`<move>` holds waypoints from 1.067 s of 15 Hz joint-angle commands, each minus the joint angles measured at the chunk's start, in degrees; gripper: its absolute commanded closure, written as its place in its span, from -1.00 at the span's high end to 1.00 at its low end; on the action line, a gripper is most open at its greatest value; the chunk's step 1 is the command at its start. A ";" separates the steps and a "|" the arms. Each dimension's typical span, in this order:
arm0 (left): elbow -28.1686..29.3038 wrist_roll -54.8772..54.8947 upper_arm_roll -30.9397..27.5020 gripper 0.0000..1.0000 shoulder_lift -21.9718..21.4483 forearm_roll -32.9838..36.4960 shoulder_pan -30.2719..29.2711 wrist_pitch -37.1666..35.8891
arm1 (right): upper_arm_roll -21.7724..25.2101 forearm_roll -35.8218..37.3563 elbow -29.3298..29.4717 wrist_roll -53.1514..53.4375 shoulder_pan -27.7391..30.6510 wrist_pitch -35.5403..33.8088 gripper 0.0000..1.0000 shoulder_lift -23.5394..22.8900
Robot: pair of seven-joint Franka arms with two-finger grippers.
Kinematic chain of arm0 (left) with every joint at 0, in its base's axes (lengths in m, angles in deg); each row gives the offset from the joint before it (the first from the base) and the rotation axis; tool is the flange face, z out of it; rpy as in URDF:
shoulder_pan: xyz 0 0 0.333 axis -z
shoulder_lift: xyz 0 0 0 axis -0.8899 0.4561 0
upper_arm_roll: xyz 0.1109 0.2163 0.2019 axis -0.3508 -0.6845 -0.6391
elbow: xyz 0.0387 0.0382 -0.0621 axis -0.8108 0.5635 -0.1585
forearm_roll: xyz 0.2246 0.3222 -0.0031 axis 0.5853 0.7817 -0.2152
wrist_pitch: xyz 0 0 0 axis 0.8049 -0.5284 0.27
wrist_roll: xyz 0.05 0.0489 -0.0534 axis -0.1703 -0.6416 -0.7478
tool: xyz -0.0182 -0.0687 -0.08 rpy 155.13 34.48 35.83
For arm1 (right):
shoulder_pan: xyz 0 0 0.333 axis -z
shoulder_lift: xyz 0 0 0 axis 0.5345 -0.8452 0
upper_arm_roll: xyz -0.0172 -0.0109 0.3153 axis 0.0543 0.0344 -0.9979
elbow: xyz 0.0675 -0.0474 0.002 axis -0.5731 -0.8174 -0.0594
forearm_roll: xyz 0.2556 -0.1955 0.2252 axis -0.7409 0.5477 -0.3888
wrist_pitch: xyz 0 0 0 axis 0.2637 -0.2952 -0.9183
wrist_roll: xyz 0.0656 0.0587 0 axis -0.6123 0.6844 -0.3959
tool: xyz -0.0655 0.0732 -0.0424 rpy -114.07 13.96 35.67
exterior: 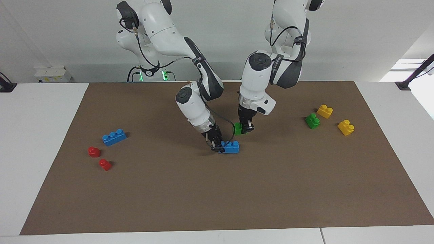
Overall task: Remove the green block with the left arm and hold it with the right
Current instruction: 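Pull the green block away with the left gripper while the right gripper pulls blue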
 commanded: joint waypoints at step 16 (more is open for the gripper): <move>14.54 81.73 0.25 -1.00 -6.01 -0.59 -29.89 2.18 | 0.51 7.07 7.50 -36.49 37.71 -37.55 -1.00 10.47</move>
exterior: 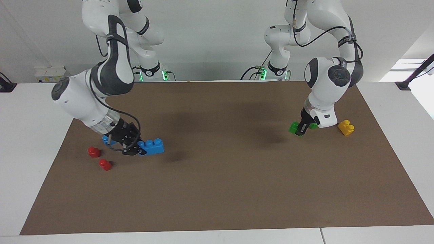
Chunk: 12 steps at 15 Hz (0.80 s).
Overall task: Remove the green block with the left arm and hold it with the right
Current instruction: 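Pull the green block away with the left gripper while the right gripper pulls blue, then lower the green block with the left gripper while the right gripper lowers blue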
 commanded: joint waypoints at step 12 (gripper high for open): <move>6.23 5.07 0.53 -1.00 4.63 -3.12 -7.26 20.58 | -1.16 -2.49 -3.96 -7.71 4.73 5.11 -1.00 -6.70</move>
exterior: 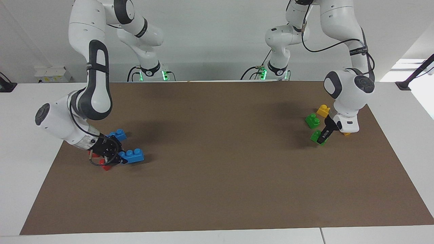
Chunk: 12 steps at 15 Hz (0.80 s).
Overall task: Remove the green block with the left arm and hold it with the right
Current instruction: 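Lower the green block with the left gripper while the right gripper lowers blue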
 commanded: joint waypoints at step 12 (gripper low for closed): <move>-0.76 -8.70 0.37 -1.00 5.90 -2.56 -0.73 7.81 | -0.92 -1.70 -6.60 -2.29 2.21 4.75 -1.00 1.81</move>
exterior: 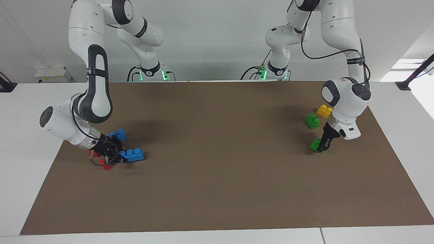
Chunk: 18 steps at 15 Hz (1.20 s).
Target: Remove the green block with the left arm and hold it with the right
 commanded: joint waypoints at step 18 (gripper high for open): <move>-10.01 13.78 0.50 1.00 -8.32 4.90 0.88 -16.04 | -0.92 3.70 5.17 1.43 0.25 -4.67 0.97 8.41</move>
